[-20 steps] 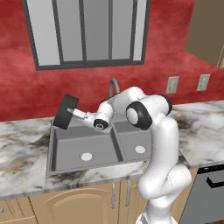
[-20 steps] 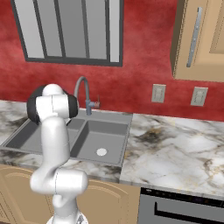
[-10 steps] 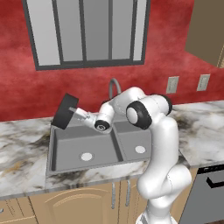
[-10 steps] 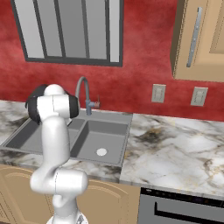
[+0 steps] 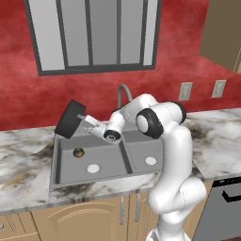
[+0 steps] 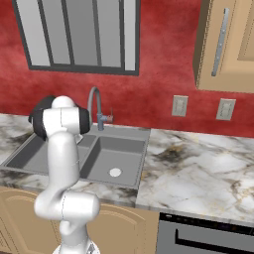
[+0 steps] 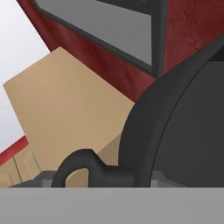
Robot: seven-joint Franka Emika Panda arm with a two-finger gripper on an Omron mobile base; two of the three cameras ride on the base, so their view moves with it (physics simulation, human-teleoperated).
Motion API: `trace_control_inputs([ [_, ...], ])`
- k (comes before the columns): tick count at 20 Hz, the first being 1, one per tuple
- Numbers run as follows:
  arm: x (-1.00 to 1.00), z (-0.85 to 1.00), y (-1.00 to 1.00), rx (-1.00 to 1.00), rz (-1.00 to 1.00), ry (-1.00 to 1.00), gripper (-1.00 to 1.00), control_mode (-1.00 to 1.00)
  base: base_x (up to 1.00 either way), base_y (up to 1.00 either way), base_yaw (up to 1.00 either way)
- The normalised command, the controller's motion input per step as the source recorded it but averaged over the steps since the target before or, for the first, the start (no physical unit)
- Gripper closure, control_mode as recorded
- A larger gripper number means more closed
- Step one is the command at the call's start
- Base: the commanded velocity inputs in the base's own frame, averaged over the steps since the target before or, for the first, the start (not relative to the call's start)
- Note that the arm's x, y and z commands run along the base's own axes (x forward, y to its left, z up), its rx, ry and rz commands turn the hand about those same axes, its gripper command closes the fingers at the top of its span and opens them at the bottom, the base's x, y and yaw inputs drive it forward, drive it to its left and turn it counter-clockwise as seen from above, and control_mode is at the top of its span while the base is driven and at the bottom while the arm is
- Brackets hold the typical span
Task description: Dump the squash from the pot into the sink. Then turn on the water and wash the squash. Then turn off the water and put the squash back in the pot.
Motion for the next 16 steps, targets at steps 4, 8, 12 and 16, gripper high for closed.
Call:
trace_control_inputs([
  [4, 0.00, -0.01, -0.04, 0.04, 0.01, 0.00, 1.00, -1.00, 0.00, 0.00, 0.00],
  [8, -0.13, 0.00, 0.13, 0.00, 0.00, -0.04, 1.00, -1.00, 0.00, 0.00, 0.00],
  [12, -0.41, 0.06, 0.41, -0.16, -0.07, -0.14, 1.00, -1.00, 0.00, 0.00, 0.00],
  [16, -0.39, 0.13, 0.42, -0.26, -0.11, -0.14, 1.00, -1.00, 0.00, 0.00, 0.00],
])
